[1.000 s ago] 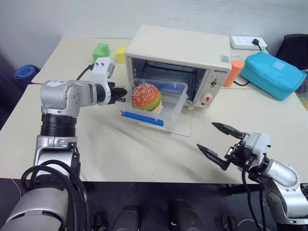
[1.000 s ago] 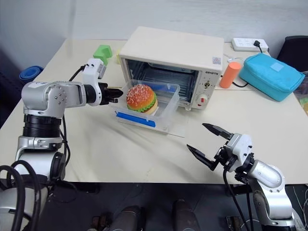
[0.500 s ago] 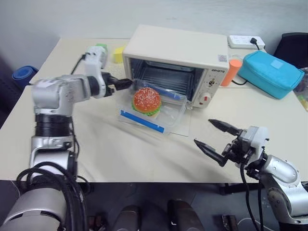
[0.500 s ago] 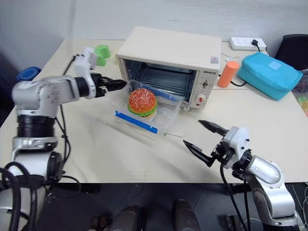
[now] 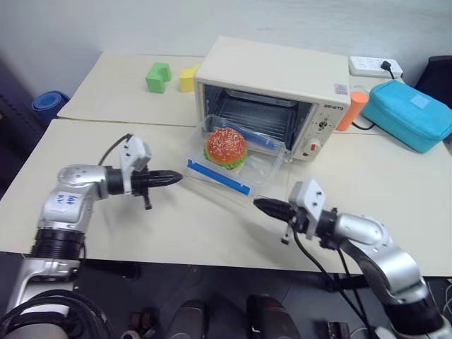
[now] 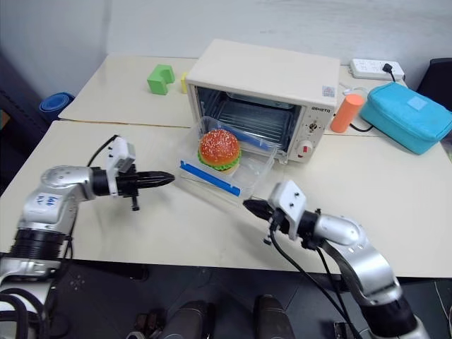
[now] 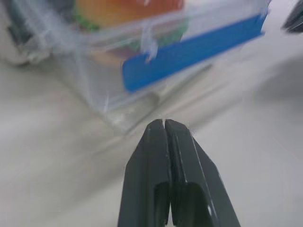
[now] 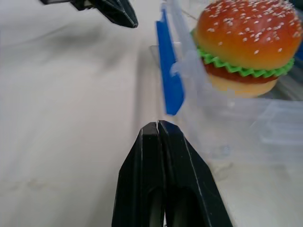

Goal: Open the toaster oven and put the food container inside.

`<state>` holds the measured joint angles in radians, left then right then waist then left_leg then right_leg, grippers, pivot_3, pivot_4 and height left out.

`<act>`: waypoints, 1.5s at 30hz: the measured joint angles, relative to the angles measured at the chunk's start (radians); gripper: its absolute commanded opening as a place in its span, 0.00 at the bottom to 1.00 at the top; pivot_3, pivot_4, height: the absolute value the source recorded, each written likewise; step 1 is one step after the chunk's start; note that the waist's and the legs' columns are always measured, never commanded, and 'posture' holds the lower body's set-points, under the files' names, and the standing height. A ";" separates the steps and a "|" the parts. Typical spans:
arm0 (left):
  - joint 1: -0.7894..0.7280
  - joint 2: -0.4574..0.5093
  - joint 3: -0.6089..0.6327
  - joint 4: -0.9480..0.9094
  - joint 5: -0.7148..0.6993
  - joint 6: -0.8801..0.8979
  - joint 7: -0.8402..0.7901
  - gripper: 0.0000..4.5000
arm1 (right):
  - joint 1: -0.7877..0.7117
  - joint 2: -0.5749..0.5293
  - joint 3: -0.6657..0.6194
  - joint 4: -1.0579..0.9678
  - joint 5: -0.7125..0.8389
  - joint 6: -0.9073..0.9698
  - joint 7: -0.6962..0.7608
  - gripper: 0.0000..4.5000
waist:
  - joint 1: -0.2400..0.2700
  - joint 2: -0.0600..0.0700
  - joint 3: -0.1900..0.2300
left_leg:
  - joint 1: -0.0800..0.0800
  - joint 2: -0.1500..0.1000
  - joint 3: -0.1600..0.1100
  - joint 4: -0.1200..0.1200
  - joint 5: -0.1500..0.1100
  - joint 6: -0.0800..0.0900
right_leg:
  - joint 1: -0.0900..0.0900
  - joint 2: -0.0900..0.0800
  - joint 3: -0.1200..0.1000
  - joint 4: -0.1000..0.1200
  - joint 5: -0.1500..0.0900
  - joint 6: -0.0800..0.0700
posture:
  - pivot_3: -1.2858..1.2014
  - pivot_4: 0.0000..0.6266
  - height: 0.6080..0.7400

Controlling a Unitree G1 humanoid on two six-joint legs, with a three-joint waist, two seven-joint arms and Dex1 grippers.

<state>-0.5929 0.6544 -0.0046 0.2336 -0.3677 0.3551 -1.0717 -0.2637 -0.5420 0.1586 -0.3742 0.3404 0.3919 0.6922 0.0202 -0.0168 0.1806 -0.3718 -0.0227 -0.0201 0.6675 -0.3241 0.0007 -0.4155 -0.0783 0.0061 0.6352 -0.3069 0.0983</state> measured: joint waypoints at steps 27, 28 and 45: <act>-0.227 -0.351 0.048 0.396 0.125 -0.276 0.424 0.00 | -0.395 0.171 -0.051 0.656 -0.193 -0.263 -0.073 0.00 | -0.024 0.000 0.000 | -0.001 -0.001 0.004 0.001 0.001 0.000 | -0.004 0.001 -0.004 0.008 0.001 0.001 | 0.52 0.24 1.00; -0.248 -0.359 0.057 0.438 0.135 -0.298 0.448 0.00 | -0.415 0.178 -0.051 0.688 -0.199 -0.276 -0.072 0.00 | -0.024 0.000 0.000 | -0.001 -0.001 0.004 0.001 0.001 0.000 | -0.004 0.001 -0.004 0.008 0.001 0.001 | 0.52 0.24 1.00; -0.120 -0.234 0.089 0.279 0.048 -0.227 0.237 0.13 | -0.300 0.096 -0.107 0.506 -0.073 -0.197 0.089 0.00 | -0.052 0.000 0.000 | -0.008 0.000 0.006 -0.001 0.000 -0.001 | -0.014 0.000 -0.001 0.010 0.001 0.002 | 0.52 0.24 1.00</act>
<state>-0.7131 0.4208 0.0839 0.5122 -0.3199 0.1284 -0.8345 -0.5639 -0.4464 0.0516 0.1319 0.2679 0.1950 0.7812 -0.0323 -0.0166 0.1806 -0.3798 -0.0227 -0.0142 0.6664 -0.3238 -0.0004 -0.4299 -0.0782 0.0048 0.6456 -0.3060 0.0999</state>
